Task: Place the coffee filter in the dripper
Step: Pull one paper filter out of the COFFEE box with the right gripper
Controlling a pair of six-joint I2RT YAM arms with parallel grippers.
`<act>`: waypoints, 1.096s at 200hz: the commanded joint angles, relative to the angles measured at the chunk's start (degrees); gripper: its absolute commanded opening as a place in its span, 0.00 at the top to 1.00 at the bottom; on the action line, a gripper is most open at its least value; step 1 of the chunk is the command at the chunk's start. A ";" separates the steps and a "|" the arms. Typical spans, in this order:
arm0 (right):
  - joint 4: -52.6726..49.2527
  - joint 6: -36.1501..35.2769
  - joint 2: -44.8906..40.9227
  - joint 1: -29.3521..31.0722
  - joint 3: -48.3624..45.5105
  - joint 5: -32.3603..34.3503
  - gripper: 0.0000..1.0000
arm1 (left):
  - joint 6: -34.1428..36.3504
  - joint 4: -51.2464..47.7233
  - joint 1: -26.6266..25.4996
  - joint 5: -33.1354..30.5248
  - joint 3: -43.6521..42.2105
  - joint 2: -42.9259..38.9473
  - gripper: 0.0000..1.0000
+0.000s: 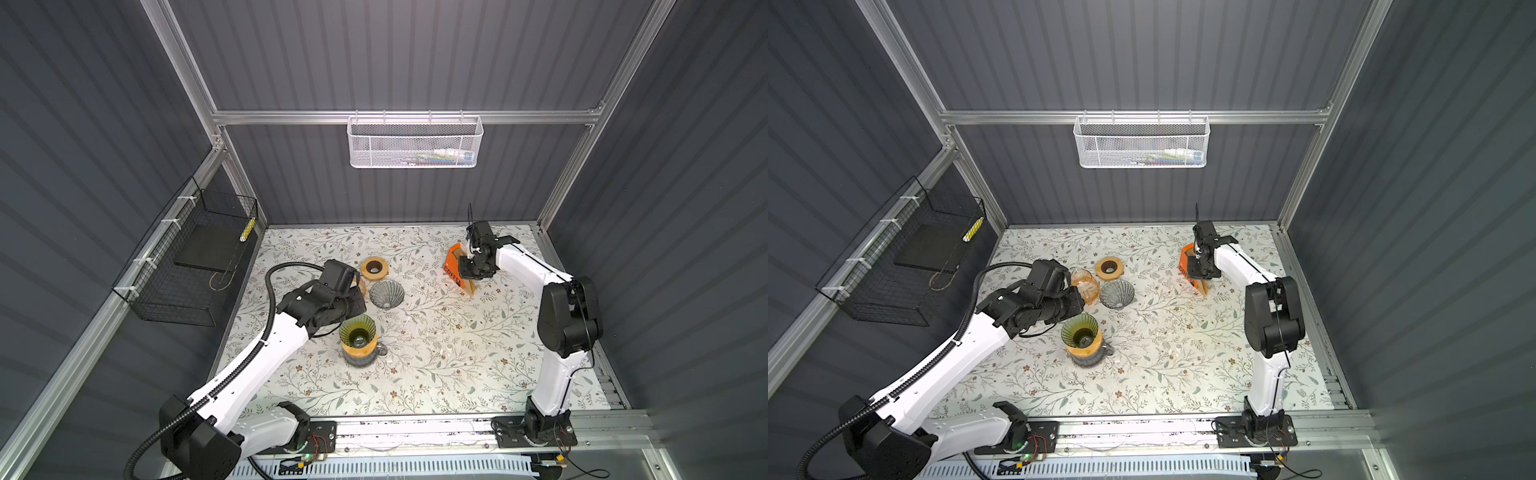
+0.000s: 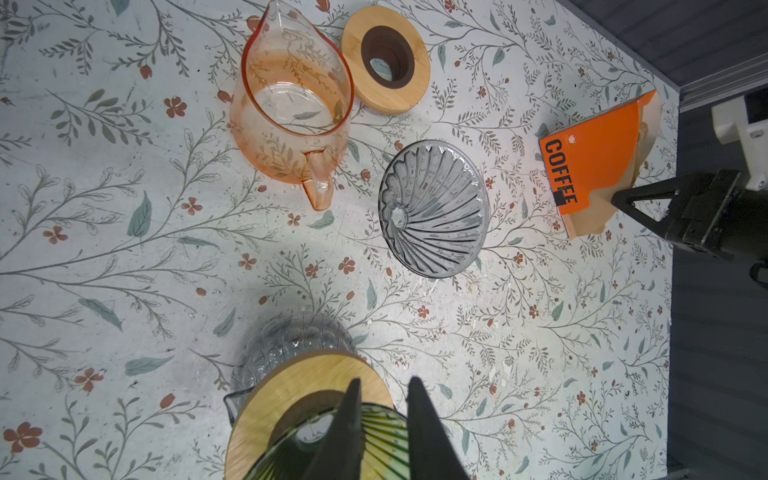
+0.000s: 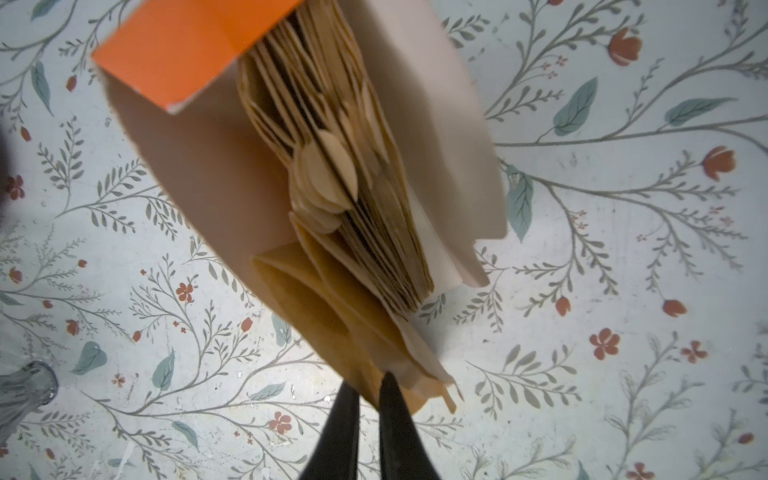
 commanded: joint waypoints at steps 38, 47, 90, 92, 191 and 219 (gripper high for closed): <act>-0.99 -0.26 1.01 0.13 1.37 1.04 0.87 | -0.16 -0.79 -0.19 -0.66 -0.24 -1.30 0.78; -1.13 -0.22 1.19 0.13 1.47 1.00 0.86 | -0.15 -0.76 -0.19 -0.70 -0.24 -1.45 0.78; -1.21 -0.04 1.20 0.13 1.64 0.84 0.93 | 0.02 -0.79 -0.19 -0.77 0.09 -1.36 0.78; -1.20 -0.01 1.16 0.13 1.64 0.89 0.94 | 0.02 -0.79 -0.19 -0.75 0.10 -1.30 0.78; -3.24 -0.70 -3.14 0.22 1.59 1.81 1.00 | -0.16 -0.09 -0.19 -0.49 -0.60 -1.80 0.78; -3.30 -0.57 -4.43 0.31 0.81 1.51 1.00 | -0.09 -0.18 -0.19 -0.73 -0.75 -2.21 0.78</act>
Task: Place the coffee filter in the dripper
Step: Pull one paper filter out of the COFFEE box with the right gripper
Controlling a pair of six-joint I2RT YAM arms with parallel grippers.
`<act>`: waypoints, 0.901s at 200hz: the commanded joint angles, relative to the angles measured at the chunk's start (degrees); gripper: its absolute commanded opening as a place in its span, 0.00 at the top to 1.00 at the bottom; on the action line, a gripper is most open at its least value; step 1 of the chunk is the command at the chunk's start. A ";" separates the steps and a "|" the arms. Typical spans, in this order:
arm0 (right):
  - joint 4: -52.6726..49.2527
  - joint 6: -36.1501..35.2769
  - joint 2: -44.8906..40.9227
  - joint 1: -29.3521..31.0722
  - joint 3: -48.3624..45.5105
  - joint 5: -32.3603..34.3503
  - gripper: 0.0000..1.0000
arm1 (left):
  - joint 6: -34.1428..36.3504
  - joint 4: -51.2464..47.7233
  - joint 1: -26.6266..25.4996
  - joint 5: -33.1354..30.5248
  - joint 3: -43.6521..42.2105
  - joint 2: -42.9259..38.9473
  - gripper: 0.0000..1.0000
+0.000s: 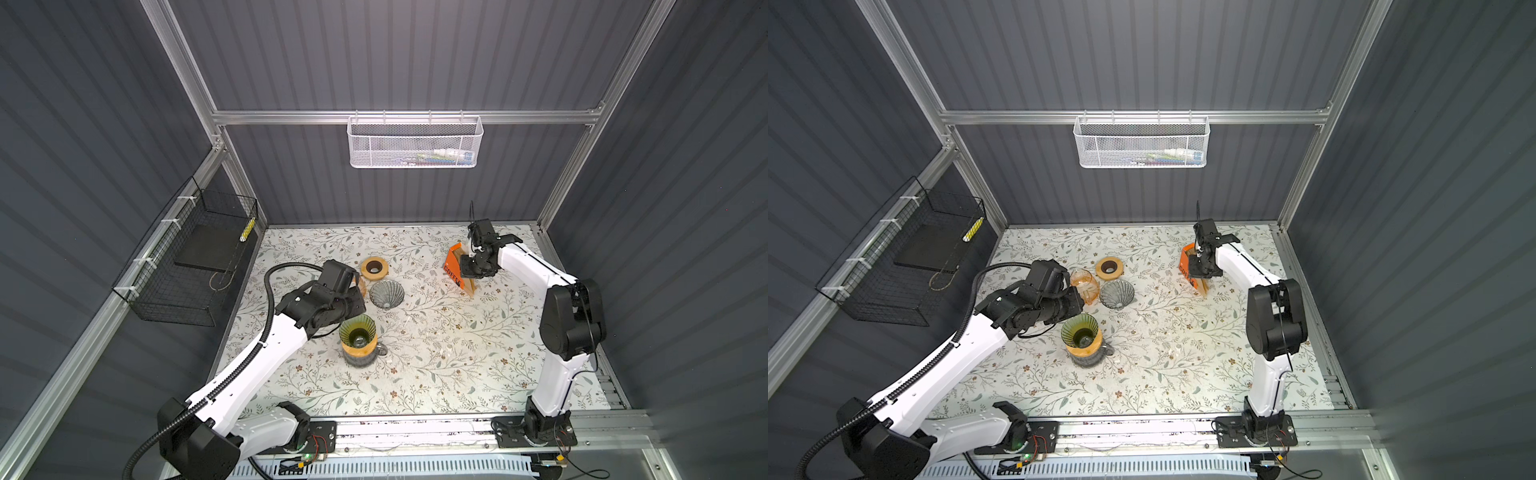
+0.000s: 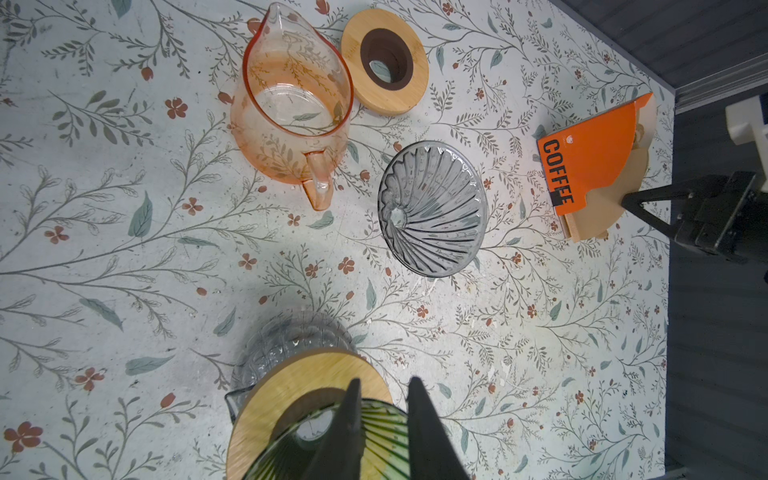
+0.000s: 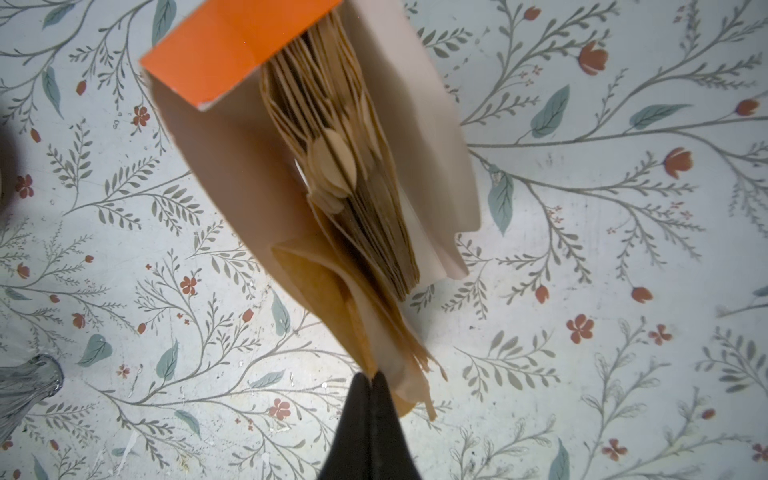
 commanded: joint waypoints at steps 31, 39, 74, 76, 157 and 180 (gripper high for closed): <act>-1.25 -0.24 -3.39 0.25 -0.40 0.46 1.00 | -0.09 -0.04 -0.19 -0.61 -0.55 -1.56 0.78; -1.56 -0.39 -3.26 0.28 -0.29 0.46 1.00 | -0.05 0.04 -0.19 -0.57 -0.55 -1.48 0.78; -1.78 -0.16 -4.75 0.42 -1.04 0.19 1.00 | -0.31 0.21 -0.19 -0.48 -0.76 -1.84 0.78; -1.86 -0.16 -4.93 0.42 -1.11 0.22 1.00 | -0.31 0.22 -0.14 -0.46 -0.76 -1.85 0.78; -4.14 0.64 -12.07 1.47 -3.71 0.61 1.00 | 0.04 0.83 -0.19 -0.12 -0.90 -2.16 0.78; -4.64 0.89 -13.23 1.87 -4.32 0.87 1.00 | -0.05 0.75 -0.19 -0.25 -1.20 -2.91 0.78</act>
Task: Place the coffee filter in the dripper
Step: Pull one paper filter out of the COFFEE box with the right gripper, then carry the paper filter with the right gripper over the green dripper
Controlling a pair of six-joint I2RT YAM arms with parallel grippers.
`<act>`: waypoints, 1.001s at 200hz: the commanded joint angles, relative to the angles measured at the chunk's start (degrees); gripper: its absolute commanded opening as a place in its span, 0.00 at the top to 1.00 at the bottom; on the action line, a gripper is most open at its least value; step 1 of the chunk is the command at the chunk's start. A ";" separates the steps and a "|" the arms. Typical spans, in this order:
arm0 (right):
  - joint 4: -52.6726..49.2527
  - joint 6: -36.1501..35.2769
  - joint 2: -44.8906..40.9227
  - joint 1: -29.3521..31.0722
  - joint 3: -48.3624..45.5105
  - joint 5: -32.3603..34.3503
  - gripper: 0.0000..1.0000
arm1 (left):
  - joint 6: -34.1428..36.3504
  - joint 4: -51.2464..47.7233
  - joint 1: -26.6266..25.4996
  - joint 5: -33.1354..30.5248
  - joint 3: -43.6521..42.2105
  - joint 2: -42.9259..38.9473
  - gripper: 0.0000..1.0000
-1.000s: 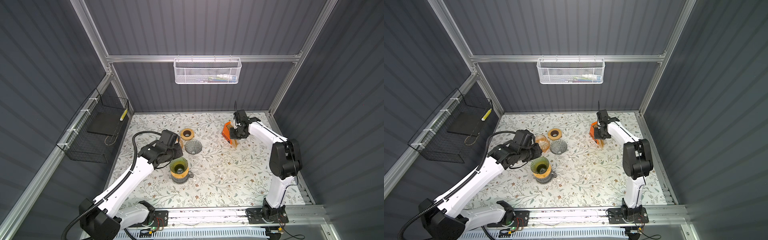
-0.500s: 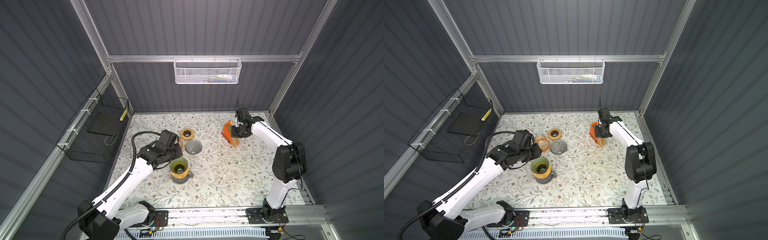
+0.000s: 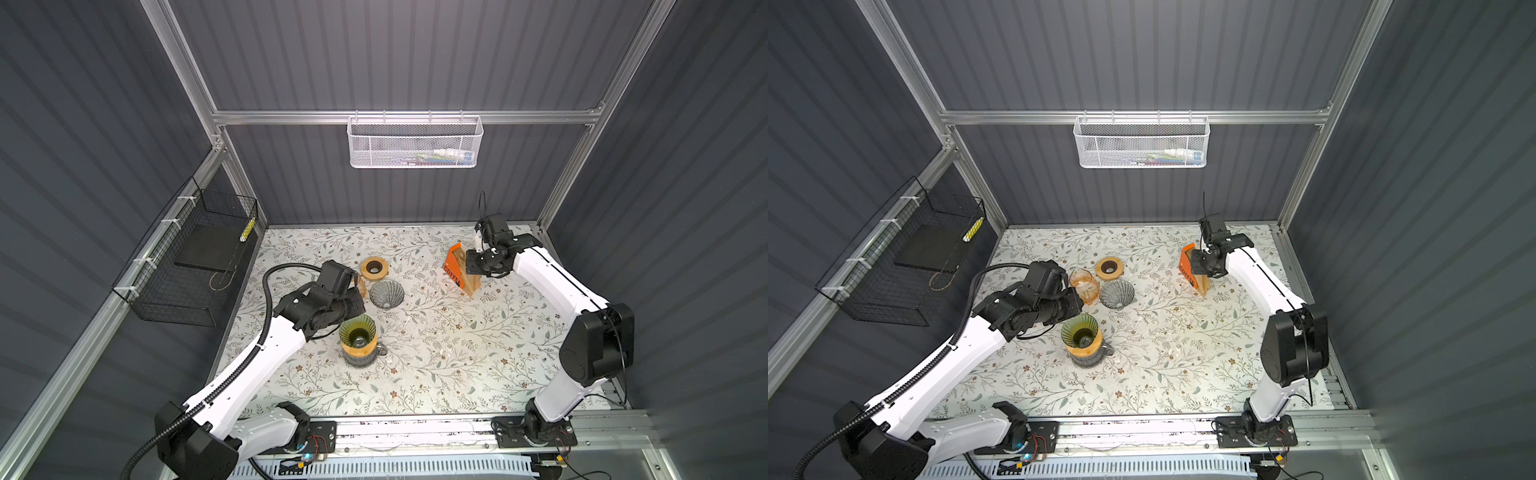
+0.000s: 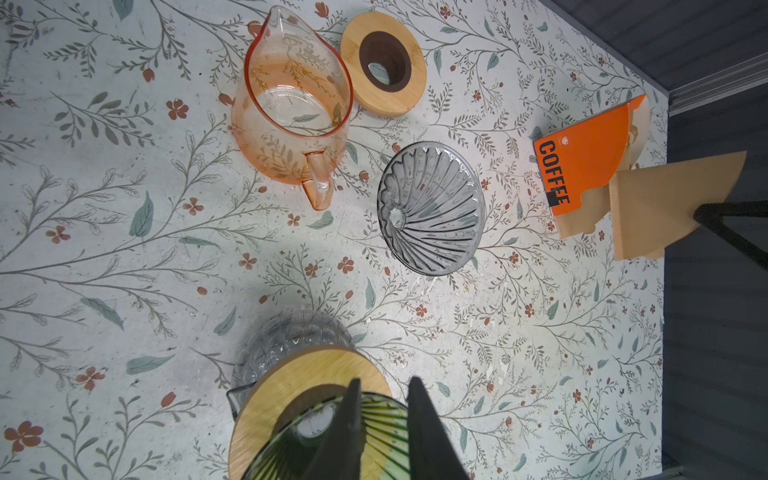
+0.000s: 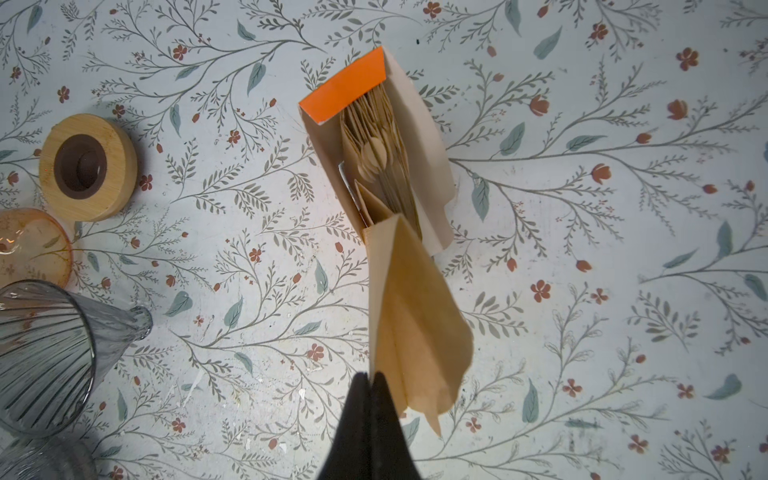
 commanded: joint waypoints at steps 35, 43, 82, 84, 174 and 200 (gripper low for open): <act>-2.80 0.88 -2.74 1.77 -2.01 1.97 1.00 | -0.40 0.56 -0.19 -0.47 -1.24 -3.43 0.78; -2.88 1.01 -3.10 2.11 -2.17 2.39 1.00 | -0.40 0.63 -0.19 -0.45 -1.29 -3.70 0.78; -3.84 1.75 -4.38 4.19 -2.13 3.60 1.00 | -0.24 0.96 -0.19 0.12 -1.31 -4.13 0.78; -3.99 1.76 -4.47 4.36 -2.13 3.75 1.00 | -0.23 0.95 -0.19 0.14 -1.28 -4.09 0.78; -6.67 3.34 -8.37 11.26 -1.61 4.52 1.00 | 0.22 -6.12 -0.19 -3.73 0.96 -6.48 0.78; -7.12 3.60 -9.00 13.62 -0.71 4.64 1.00 | -0.25 -9.81 -0.19 -5.03 2.08 -7.35 0.78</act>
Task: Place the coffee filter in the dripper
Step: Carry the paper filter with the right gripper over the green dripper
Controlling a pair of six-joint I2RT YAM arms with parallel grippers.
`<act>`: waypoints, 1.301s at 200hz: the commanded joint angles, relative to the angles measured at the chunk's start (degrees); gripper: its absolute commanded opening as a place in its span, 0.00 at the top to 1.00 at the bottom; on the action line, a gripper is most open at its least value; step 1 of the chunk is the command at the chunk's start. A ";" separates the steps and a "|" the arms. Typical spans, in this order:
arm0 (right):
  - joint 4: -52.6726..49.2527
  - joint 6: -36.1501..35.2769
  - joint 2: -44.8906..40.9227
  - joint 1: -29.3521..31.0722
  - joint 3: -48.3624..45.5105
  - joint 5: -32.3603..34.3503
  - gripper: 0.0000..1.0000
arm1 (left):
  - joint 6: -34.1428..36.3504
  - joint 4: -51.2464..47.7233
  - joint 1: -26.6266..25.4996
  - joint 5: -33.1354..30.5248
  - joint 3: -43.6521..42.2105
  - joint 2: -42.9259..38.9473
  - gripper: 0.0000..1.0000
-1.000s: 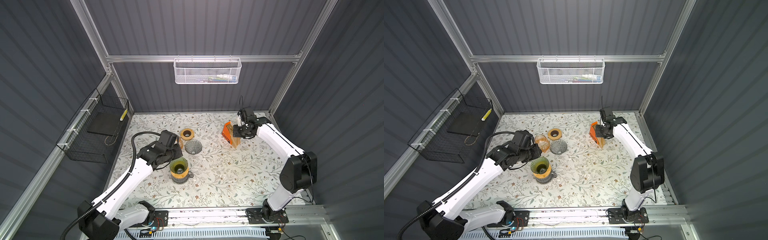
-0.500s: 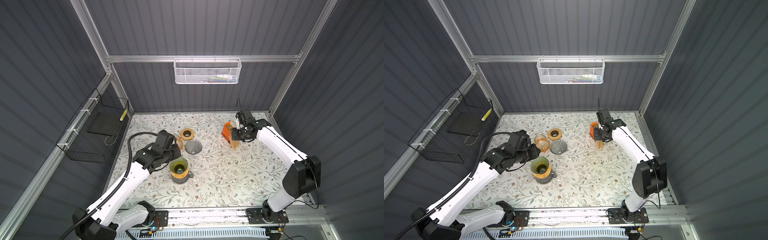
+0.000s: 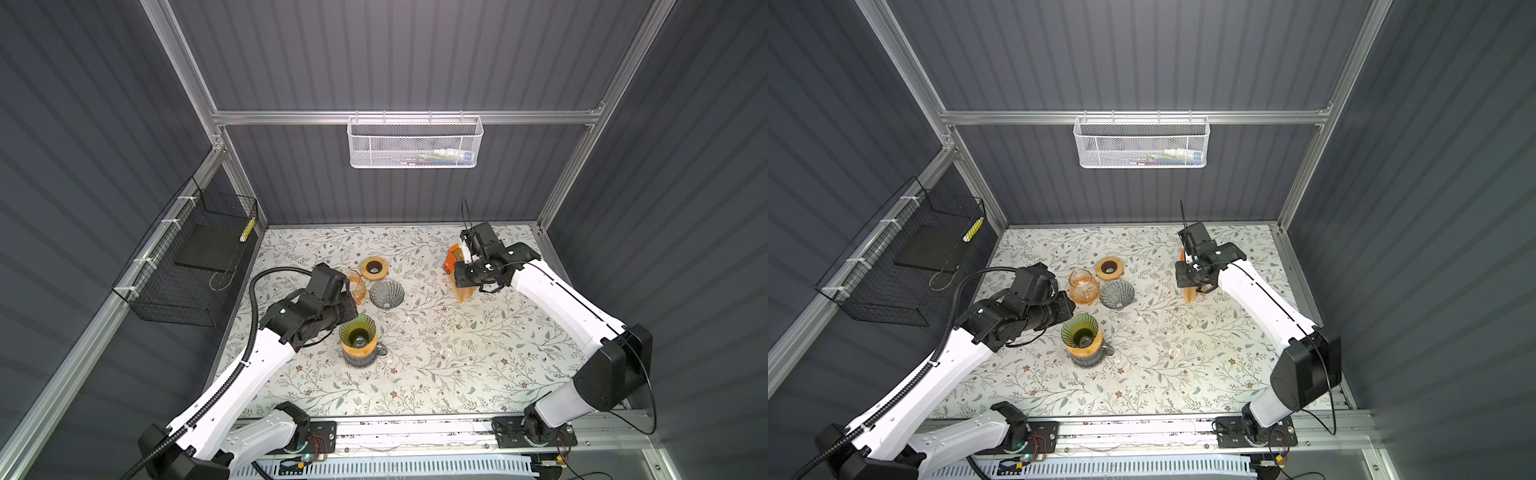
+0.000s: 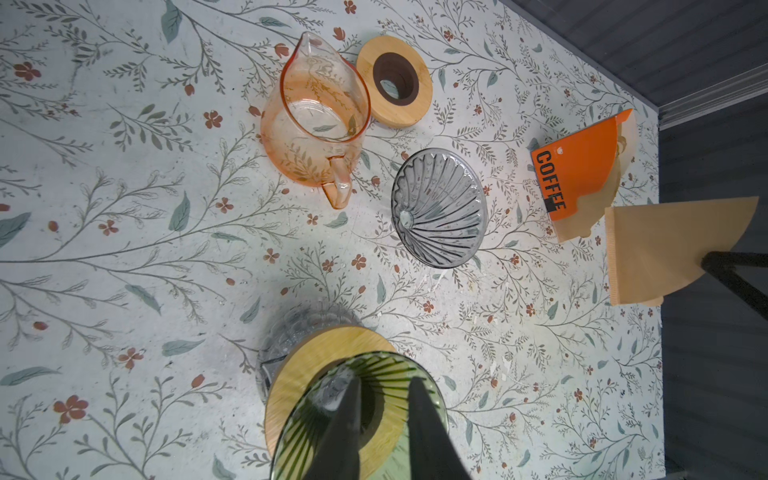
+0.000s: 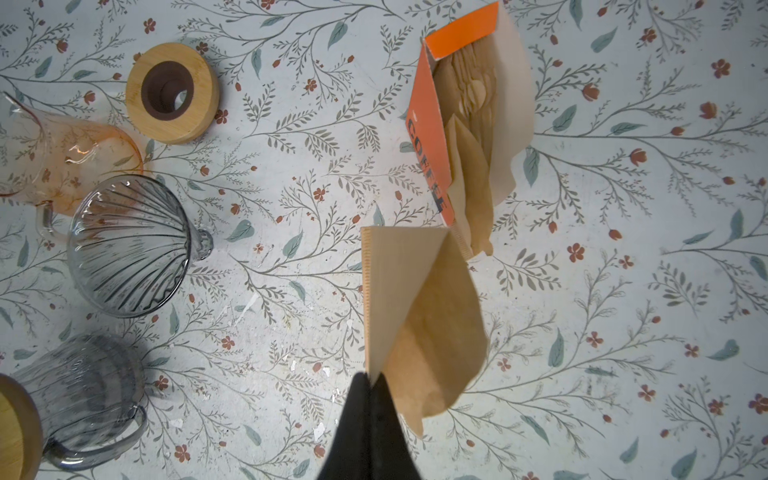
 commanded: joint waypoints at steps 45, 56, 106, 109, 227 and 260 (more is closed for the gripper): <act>-3.42 1.06 -1.54 5.52 3.87 0.28 1.00 | -1.72 -11.46 -0.19 -4.03 3.47 -4.49 0.77; -4.11 0.94 -1.35 6.20 4.74 -0.36 1.00 | -1.64 -13.88 -0.19 -4.67 4.62 -4.59 0.77; -8.29 -0.35 0.87 10.42 11.51 -0.48 1.00 | -1.28 -23.62 -0.19 -8.46 8.93 -5.60 0.76; -8.58 -0.57 1.12 10.80 12.09 -0.44 1.00 | -1.28 -23.80 -0.19 -8.56 8.91 -5.80 0.76; -19.74 -4.17 12.33 24.72 33.97 -4.94 1.00 | -2.74 -31.65 -0.19 -15.17 9.43 -9.92 0.65; -21.38 -4.38 15.80 28.80 37.74 -7.22 1.00 | -3.47 -32.08 -0.18 -15.07 8.17 -12.41 0.62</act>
